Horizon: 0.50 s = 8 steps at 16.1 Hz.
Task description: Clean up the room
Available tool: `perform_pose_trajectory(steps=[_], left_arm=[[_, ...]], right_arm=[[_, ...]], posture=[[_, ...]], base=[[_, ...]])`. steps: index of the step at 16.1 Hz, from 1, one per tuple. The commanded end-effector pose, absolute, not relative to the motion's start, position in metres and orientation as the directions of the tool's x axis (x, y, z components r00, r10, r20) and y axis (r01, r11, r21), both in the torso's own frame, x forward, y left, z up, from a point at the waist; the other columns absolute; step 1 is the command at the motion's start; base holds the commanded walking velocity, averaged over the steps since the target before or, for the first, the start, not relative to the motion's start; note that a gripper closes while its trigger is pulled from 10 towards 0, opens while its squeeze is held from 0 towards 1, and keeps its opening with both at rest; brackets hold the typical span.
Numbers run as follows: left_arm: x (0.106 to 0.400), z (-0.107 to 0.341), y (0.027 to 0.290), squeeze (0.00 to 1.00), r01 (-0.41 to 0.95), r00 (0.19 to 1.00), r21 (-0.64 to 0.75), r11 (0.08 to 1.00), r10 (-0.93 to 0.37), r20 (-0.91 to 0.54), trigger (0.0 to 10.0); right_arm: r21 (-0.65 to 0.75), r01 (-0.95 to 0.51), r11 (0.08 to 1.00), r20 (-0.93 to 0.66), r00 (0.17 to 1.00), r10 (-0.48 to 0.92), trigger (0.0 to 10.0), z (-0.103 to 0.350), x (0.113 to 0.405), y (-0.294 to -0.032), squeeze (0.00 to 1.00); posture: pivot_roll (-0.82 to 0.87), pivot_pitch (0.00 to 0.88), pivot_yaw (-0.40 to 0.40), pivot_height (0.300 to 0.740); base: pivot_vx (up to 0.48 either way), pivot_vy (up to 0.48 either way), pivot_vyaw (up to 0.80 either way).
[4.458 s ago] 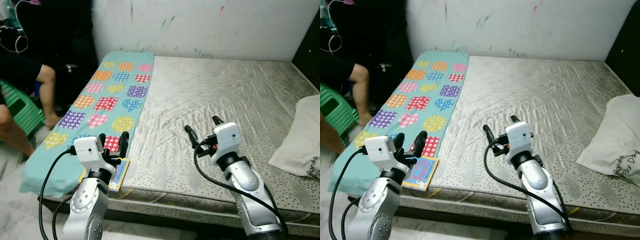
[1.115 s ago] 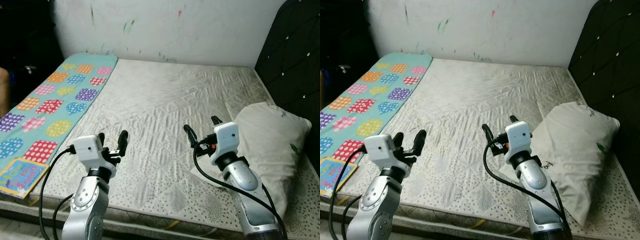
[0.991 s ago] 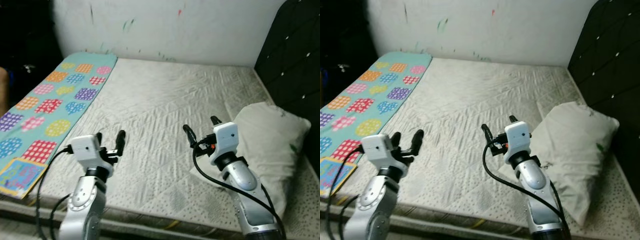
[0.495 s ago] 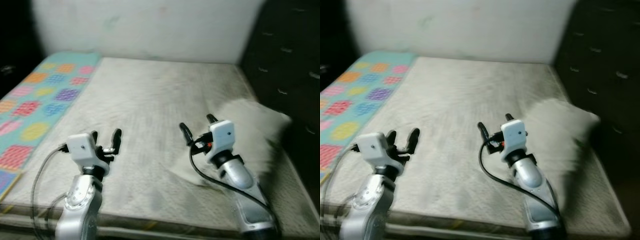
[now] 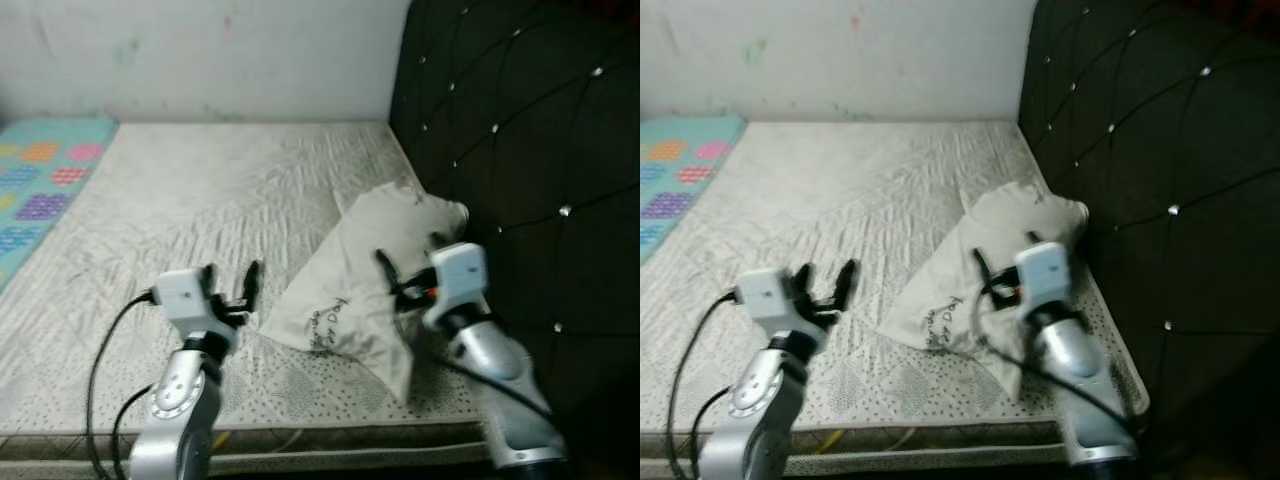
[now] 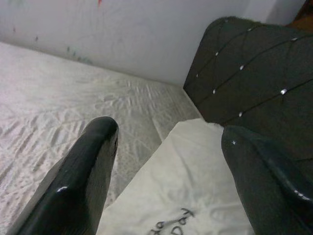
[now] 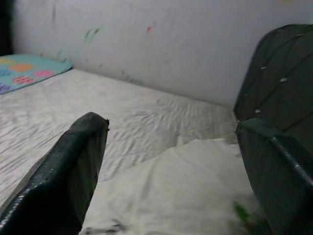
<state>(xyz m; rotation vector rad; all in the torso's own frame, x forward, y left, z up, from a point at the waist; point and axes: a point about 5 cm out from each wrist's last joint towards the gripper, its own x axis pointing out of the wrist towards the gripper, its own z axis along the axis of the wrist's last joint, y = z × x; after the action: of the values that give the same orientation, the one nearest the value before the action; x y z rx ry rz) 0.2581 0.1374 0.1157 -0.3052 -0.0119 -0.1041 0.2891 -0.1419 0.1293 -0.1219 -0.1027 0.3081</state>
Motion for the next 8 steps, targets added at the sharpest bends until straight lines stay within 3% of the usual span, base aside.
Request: perform_pose_trajectory(steps=[1,8], left_arm=[[0.2574,0.117,0.1429,0.0,0.087,0.996,-0.298,0.951,-0.08,0.033,10.0],[0.2562,0.1193,0.1409,0.0,0.121,0.992,-0.322,0.939,-0.106,0.063,10.0]], right_arm=[[-0.129,-0.316,0.94,0.098,0.939,0.33,10.0,0.1337,0.29,-0.1335,0.0],[-0.13,-0.317,0.939,0.098,0.939,0.331,10.0,0.1339,0.2908,-0.1339,0.0]], posture=[[-0.06,0.003,-0.003,0.74],[-0.06,0.0,-0.004,0.74]], base=[[0.0,0.0,0.0],[0.0,0.0,0.0]])
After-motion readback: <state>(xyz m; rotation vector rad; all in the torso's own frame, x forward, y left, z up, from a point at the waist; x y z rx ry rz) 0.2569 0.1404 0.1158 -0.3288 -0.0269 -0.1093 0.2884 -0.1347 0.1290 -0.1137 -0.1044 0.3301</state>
